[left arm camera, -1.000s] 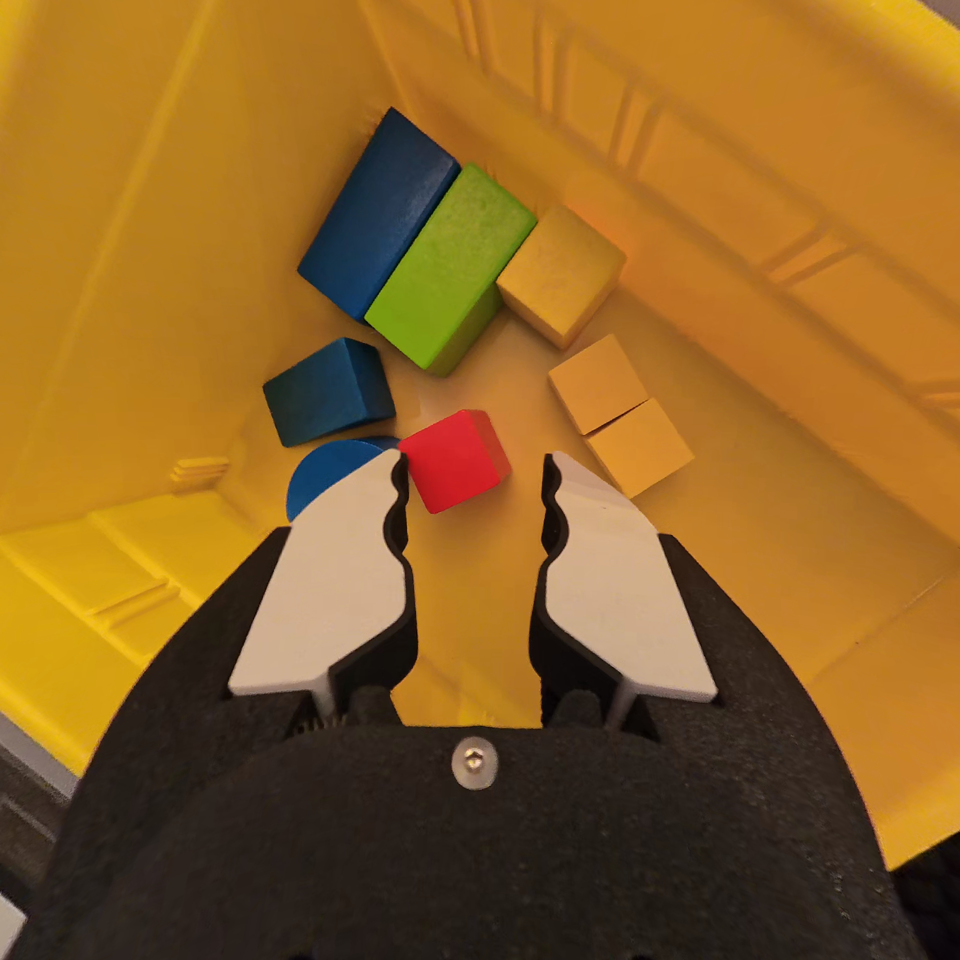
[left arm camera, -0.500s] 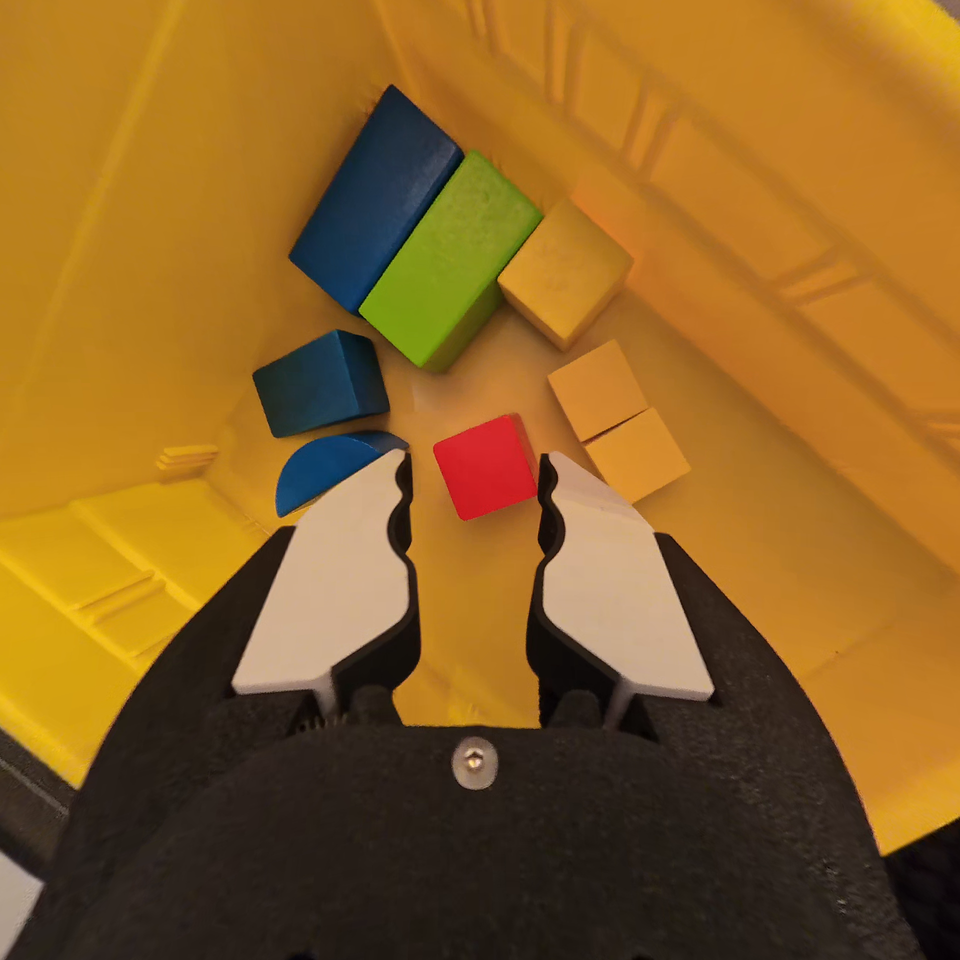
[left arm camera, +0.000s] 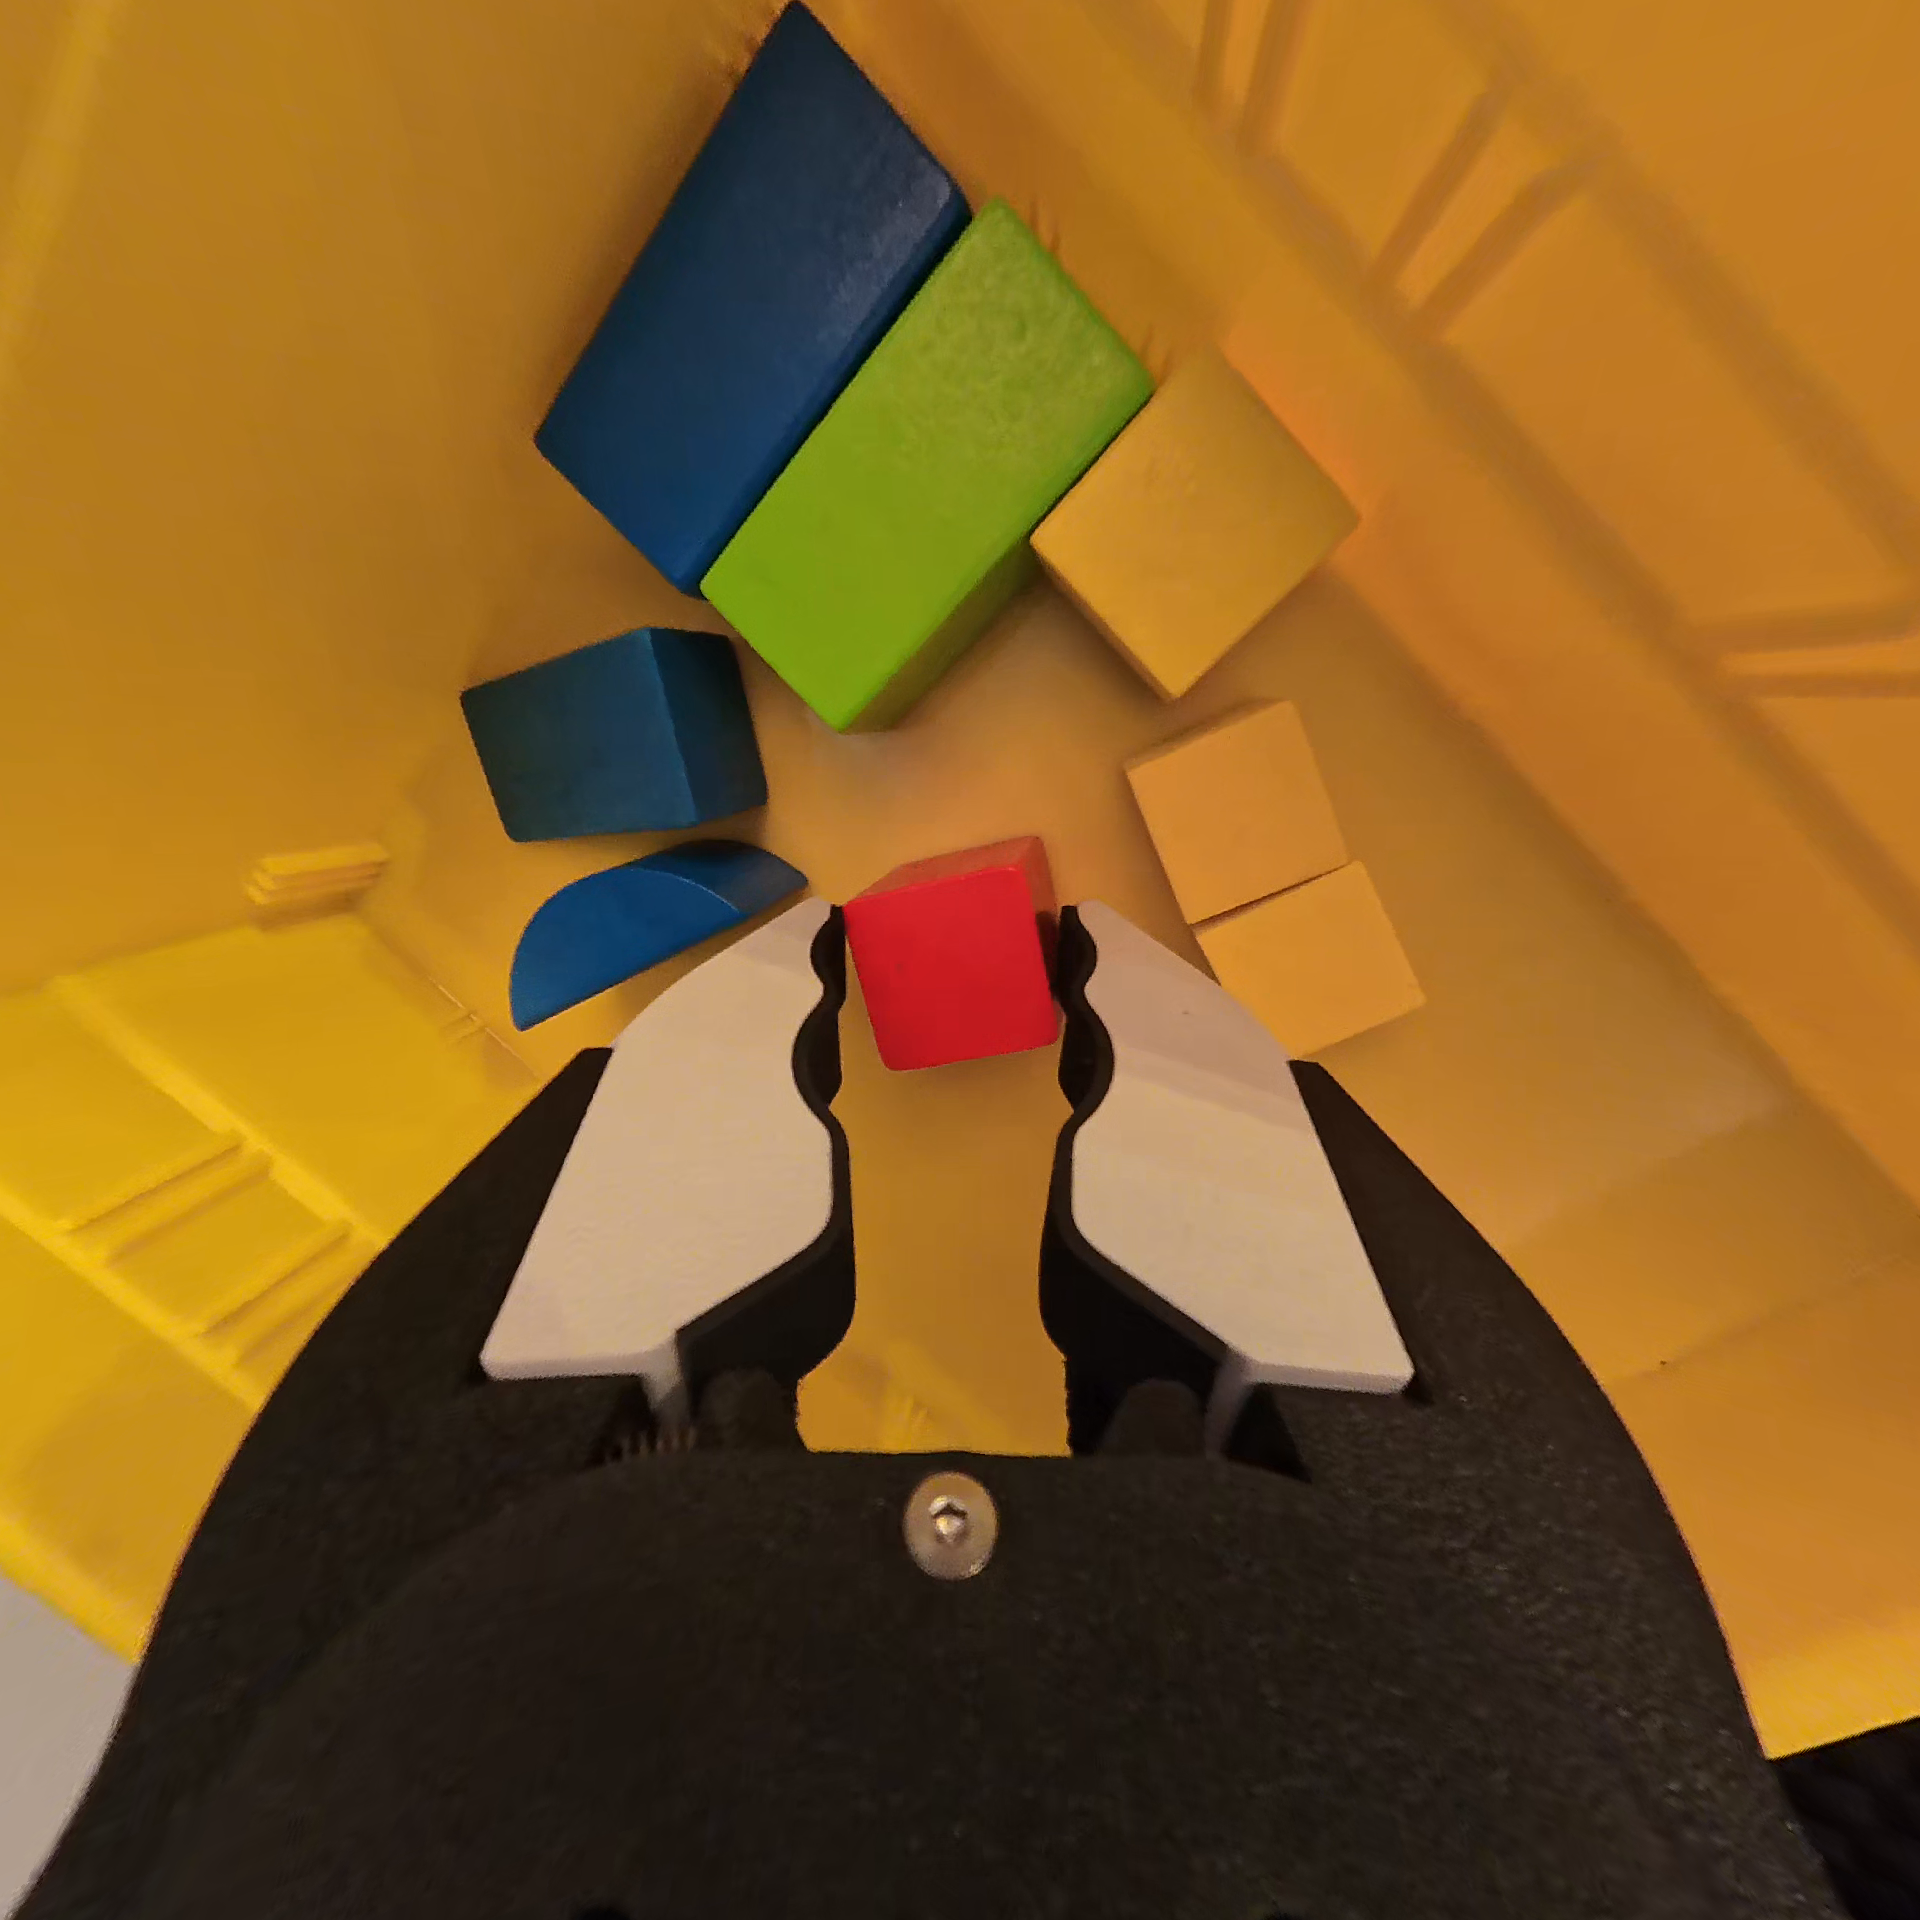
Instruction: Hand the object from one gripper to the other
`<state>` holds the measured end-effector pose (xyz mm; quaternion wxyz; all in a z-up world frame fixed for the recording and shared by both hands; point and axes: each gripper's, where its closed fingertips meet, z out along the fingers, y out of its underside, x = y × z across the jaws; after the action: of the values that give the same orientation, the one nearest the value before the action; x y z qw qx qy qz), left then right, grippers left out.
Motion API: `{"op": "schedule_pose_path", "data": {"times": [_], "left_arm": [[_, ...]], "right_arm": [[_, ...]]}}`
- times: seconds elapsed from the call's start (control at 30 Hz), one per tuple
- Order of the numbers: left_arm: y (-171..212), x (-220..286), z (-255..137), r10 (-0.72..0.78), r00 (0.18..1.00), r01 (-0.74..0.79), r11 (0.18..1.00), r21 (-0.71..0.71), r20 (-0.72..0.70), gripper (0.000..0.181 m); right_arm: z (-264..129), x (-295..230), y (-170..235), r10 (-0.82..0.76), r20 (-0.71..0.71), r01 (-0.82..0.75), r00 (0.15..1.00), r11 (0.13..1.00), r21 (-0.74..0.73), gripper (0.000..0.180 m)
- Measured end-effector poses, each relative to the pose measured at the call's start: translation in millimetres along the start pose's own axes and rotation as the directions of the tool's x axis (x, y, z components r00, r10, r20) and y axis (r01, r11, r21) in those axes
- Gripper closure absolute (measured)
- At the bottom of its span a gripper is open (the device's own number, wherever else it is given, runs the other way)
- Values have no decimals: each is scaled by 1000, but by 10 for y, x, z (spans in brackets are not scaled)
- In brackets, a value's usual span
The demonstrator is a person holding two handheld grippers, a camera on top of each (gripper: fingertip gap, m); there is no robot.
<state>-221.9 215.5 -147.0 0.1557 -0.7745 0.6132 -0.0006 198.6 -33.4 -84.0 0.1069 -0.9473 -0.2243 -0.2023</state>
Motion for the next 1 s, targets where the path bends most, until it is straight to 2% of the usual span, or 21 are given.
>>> {"op": "schedule_pose_path", "data": {"times": [0.33, 0.43, 0.57, 0.63, 0.73, 0.8, 0.83, 0.87, 0.93, 1.0], "left_arm": [[38, 2, -17, 12, 1000, -12, 1000, -17, -5, 143], [8, 6, -114, 4, 1000, -3, 1000, 22, -20, 143], [-130, -2, -482, -34, 998, 44, 983, 181, -55, 143], [-256, 55, -776, -32, 995, 59, 952, 299, -93, 143], [-532, 450, -1346, 105, 964, 39, 851, 524, -243, 143], [-604, 847, -1663, 291, 906, -38, 778, 627, -307, 143], [-609, 1038, -1774, 388, 868, -93, 739, 668, -309, 143], [-597, 1220, -1856, 478, 825, -148, 698, 701, -302, 143], [-578, 1507, -1960, 599, 743, -215, 636, 741, -299, 143], [-565, 1732, -2036, 673, 664, -233, 600, 765, -326, 143]], "right_arm": [[24, -32, 1, -15, 10, 15, 1000, 1000, -12, 139], [-6, -5, -19, -11, -6, 11, 1000, 1000, 3, 139], [-152, 59, -114, 0, -53, 4, 999, 998, 64, 139], [-335, 106, -255, 20, -94, -5, 995, 988, 156, 139], [-747, 146, -577, 30, -190, 40, 981, 936, 350, 139], [-1072, -28, -870, -35, -221, 145, 975, 850, 507, 139], [-1240, -229, -1031, -107, -213, 216, 971, 777, 591, 137], [-1418, -497, -1195, -199, -202, 284, 959, 677, 679, 136], [-1790, -1107, -1446, -385, -234, 394, 893, 414, 821, 133], [-2100, -1623, -1589, -475, -333, 455, 815, 168, 874, 133]]}}
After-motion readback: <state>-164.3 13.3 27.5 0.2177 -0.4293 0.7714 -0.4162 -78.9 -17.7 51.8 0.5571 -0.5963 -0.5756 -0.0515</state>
